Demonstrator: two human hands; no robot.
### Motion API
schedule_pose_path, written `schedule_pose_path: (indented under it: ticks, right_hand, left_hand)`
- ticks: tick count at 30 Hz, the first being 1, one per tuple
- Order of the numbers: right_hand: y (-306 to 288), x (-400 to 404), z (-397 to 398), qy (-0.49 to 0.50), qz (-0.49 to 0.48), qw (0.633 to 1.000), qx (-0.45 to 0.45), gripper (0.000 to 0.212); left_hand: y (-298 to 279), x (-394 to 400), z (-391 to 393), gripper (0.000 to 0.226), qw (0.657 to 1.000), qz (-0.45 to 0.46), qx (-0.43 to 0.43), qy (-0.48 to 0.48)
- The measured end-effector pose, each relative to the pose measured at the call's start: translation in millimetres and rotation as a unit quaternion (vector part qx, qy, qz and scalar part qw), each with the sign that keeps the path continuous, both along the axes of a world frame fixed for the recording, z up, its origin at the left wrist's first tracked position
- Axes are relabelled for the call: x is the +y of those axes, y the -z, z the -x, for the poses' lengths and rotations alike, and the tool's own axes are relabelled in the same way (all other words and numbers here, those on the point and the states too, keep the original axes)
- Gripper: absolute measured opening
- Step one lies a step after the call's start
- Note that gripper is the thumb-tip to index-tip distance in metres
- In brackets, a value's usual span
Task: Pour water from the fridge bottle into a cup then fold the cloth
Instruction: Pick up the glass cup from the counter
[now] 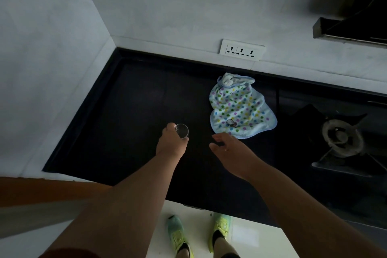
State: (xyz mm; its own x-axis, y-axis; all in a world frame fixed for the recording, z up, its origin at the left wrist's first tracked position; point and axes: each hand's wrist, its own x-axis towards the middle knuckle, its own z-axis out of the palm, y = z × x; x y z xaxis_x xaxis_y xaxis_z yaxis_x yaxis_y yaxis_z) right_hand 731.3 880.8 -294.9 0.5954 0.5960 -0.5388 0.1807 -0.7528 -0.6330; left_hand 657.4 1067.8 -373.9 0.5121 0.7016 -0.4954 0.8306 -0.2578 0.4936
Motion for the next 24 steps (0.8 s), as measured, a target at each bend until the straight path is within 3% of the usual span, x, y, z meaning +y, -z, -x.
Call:
schedule_pose_path:
  ticks: [3,5,9,12,15,19,24]
  right_hand:
    - [-4,-1,0,0.01,-0.008,1.0,0.01,0.053]
    - [-8,-3,-1,0.028,-0.029,0.999,0.031,0.052]
    - [-19,-15,-8,0.113,-0.097,0.982,0.113,0.065]
    - [-30,-21,-13,0.154,-0.191,0.942,0.229,0.069]
    - [-51,-22,-5,0.133,-0.267,0.901,0.315,0.065]
    - [-73,-31,9,0.139,-0.28,0.917,0.248,0.055]
    - [-91,-56,30,0.219,-0.315,0.902,0.199,0.048]
  left_hand:
    - [-3,-5,1,0.06,1.0,-0.003,-0.018,0.019]
    - [-18,-10,2,0.057,0.997,0.017,-0.073,0.034]
    - [-81,-22,11,0.058,0.97,0.015,-0.16,0.181]
    - [-132,-29,22,0.064,0.946,0.019,-0.161,0.283]
    - [-164,-36,32,0.066,0.925,0.021,-0.182,0.332]
    - [-184,-40,39,0.078,0.918,0.02,-0.217,0.332]
    - [-198,-56,41,0.068,0.895,0.024,-0.283,0.344]
